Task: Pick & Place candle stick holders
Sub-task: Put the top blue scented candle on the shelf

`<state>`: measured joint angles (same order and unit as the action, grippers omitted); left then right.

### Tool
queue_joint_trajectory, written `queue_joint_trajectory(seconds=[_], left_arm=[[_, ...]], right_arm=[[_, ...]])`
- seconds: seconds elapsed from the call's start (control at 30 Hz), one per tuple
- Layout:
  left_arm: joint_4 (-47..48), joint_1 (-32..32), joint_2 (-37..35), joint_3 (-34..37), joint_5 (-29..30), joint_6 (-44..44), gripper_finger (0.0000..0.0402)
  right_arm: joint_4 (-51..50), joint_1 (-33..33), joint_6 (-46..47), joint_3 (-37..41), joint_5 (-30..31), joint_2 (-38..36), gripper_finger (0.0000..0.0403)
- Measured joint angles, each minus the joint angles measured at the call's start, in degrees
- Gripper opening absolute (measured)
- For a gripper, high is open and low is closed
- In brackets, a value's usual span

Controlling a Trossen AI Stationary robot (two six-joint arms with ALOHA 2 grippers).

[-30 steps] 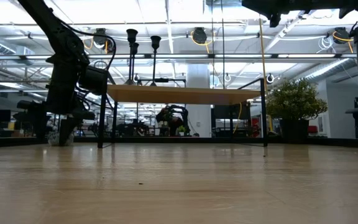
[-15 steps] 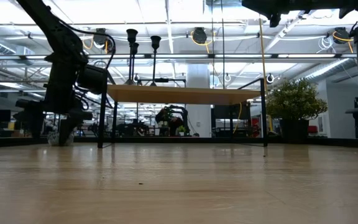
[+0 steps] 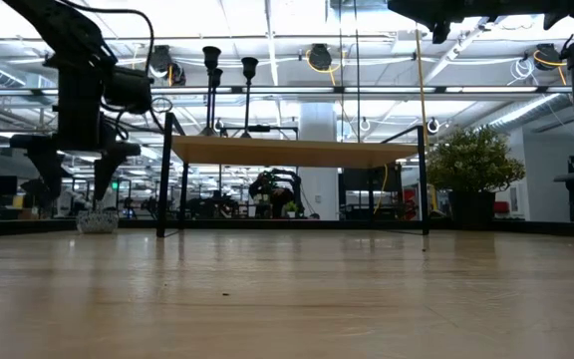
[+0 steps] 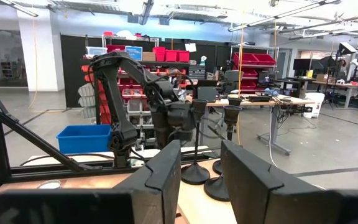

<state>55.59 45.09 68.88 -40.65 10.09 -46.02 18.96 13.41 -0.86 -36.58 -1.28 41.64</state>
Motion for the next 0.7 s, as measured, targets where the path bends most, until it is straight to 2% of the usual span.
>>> queue_joint_trajectory(seconds=[0.17,0.37,0.7], left_arm=[[-0.8,2.7,-0.9,-0.1,3.9,0.1,0.0331],[-5.2,5.3,1.3,-0.1,1.9,2.2,0.0312],[-5.9,7.7,8.3,-0.2,-0.5,0.7,0.0251]], right_arm=[[0.0,0.0,0.0,0.0,0.0,0.0,0.0105],[0.0,0.0,0.0,0.0,0.0,0.0,0.0105],[0.0,0.0,0.0,0.0,0.0,0.0,0.0105]])
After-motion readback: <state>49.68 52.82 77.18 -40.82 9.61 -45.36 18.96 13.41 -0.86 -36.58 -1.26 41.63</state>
